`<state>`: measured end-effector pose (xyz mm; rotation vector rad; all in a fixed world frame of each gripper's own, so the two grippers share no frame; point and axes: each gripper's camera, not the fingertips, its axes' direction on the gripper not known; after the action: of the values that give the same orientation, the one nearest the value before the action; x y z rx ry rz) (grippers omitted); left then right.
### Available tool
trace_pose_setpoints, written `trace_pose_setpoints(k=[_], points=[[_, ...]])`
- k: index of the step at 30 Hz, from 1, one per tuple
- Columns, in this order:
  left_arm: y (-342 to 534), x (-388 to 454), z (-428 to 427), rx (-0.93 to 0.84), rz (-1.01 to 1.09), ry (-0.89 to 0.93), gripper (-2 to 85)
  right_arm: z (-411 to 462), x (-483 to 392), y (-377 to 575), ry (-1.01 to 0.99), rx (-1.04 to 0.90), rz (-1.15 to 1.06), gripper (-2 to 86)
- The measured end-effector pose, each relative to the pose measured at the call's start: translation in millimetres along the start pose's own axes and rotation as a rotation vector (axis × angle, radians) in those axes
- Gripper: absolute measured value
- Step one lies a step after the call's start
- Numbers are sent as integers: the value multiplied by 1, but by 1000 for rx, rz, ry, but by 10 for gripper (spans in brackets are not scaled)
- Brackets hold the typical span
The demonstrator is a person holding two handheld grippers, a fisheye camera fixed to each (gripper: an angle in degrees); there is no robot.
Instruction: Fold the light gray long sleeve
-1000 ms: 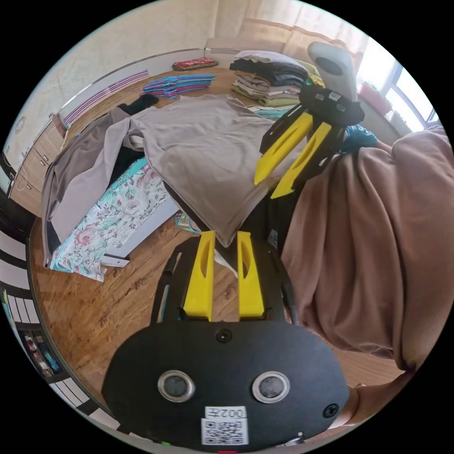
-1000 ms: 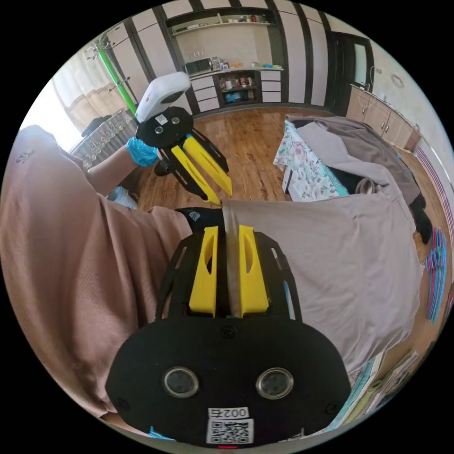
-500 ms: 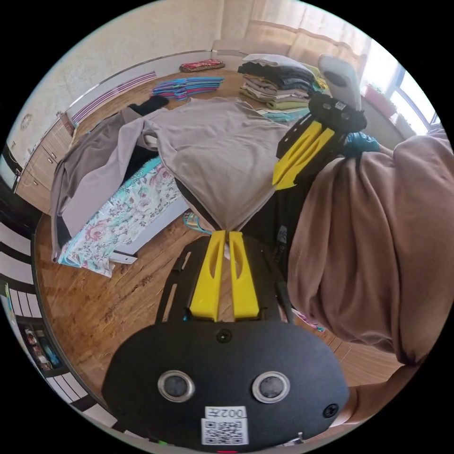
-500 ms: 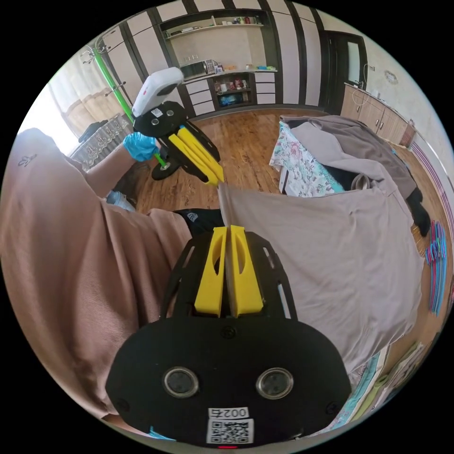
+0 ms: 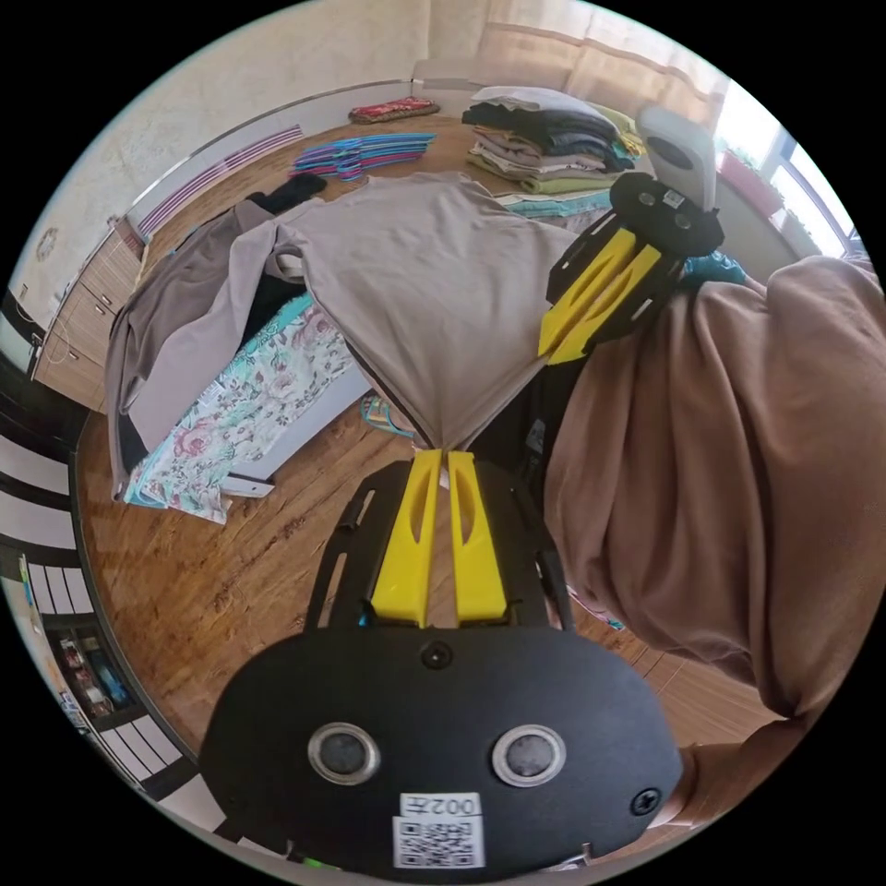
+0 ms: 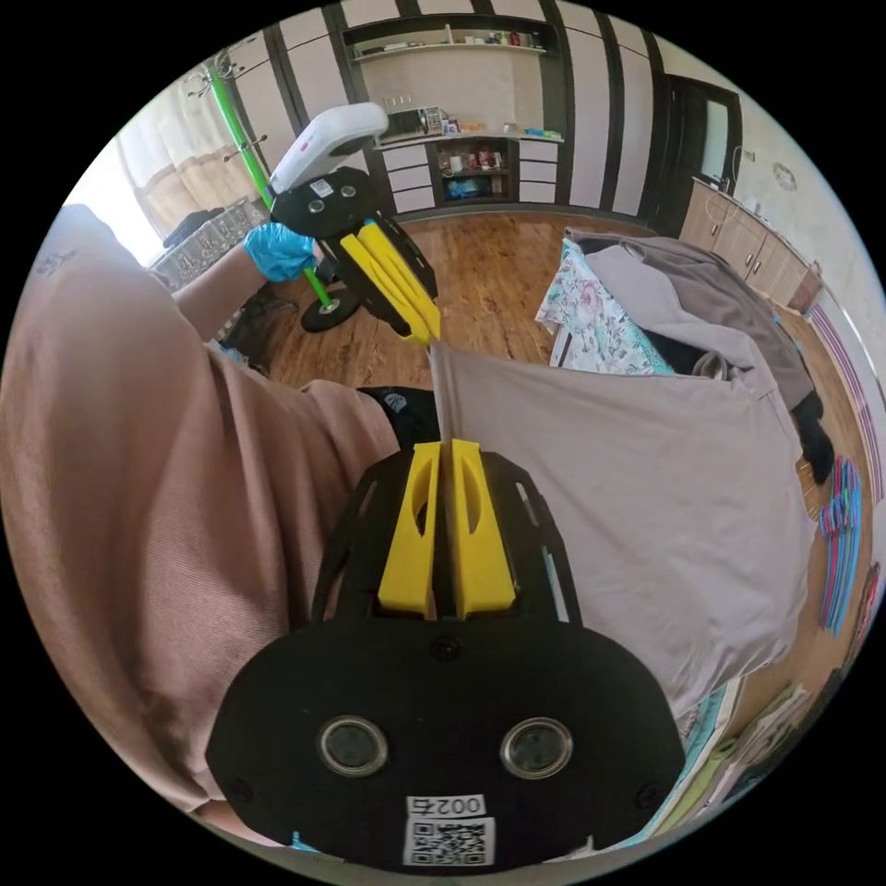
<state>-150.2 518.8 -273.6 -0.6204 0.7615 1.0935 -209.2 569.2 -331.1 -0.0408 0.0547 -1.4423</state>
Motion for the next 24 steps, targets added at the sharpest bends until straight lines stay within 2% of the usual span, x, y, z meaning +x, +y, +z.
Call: trace_pose_setpoints(k=[6,12,18,24], points=[[-4,2,-17,18,3,-34,-9,-20,6,-3,50,11,20,46],[-9,5,-27,18,-4,-57,-9,-42,19,-2,25,20,48,4],[-5,13,-22,4,-14,-28,-9,-65,33,-4,-16,-2,29,-2],[2,17,0,-20,-63,-20,-9,-87,53,-2,24,-17,72,30]])
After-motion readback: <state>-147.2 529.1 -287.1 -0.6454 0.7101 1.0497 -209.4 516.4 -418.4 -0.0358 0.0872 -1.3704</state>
